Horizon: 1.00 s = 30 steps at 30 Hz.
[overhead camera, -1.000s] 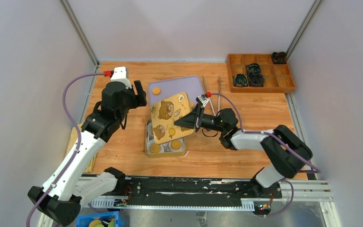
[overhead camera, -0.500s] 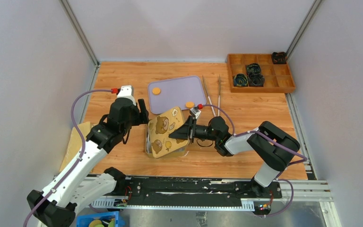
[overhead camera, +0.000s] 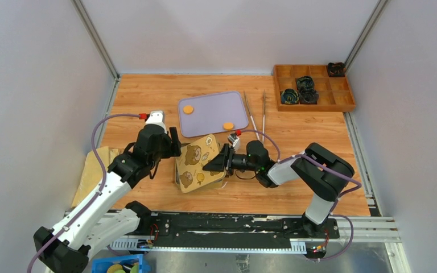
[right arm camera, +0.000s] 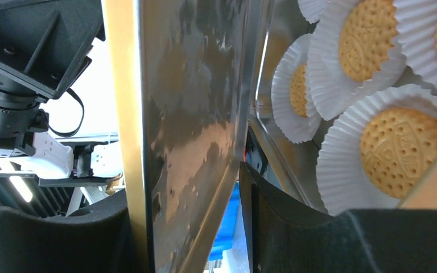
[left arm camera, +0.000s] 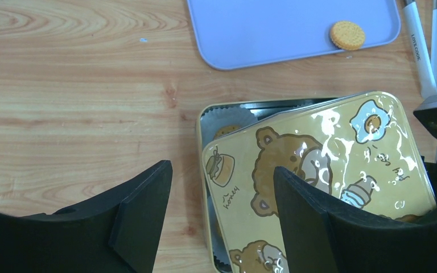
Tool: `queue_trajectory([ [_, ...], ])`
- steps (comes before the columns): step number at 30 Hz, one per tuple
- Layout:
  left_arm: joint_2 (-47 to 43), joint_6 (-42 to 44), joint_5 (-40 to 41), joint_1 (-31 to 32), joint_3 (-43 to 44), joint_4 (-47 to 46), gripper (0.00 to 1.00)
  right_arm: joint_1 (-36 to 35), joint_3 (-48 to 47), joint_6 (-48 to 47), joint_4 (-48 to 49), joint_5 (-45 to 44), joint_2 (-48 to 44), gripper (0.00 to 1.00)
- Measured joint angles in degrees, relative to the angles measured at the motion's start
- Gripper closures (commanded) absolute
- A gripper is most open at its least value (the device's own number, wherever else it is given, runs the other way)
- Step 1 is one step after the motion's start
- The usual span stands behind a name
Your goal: Pack the cookies
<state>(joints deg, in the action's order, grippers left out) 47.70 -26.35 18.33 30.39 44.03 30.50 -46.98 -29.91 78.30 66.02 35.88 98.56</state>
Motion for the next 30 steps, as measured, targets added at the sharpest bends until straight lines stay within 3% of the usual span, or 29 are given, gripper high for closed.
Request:
queue_trajectory([
  [5, -0.5, -0.2, 0.1, 0.2, -0.6, 0.0, 0.29, -0.2, -0.2, -3.9, -8.0, -0.6, -2.0, 0.1],
  [8, -1.1, -0.2, 0.3, 0.2, -0.6, 0.0, 0.29, -1.2, -2.4, -9.2, -19.2, -2.1, -6.6, 0.0],
  [15, -1.1, -1.2, 0.8, 0.6, -1.0, 0.0, 0.29, -2.8, -9.0, -22.9, -45.7, -10.5, -19.7, 0.03],
  [22, -1.5, -1.6, 1.6, 0.6, -1.7, 0.0, 0.29, -3.3, -10.0, -28.9, -63.8, -15.4, -24.2, 0.13],
  [30, -0.4, -1.7, 1.9, 0.7, -2.4, -0.1, 0.29, -3.9, -9.1, -32.1, -69.7, -17.6, -23.3, 0.29],
])
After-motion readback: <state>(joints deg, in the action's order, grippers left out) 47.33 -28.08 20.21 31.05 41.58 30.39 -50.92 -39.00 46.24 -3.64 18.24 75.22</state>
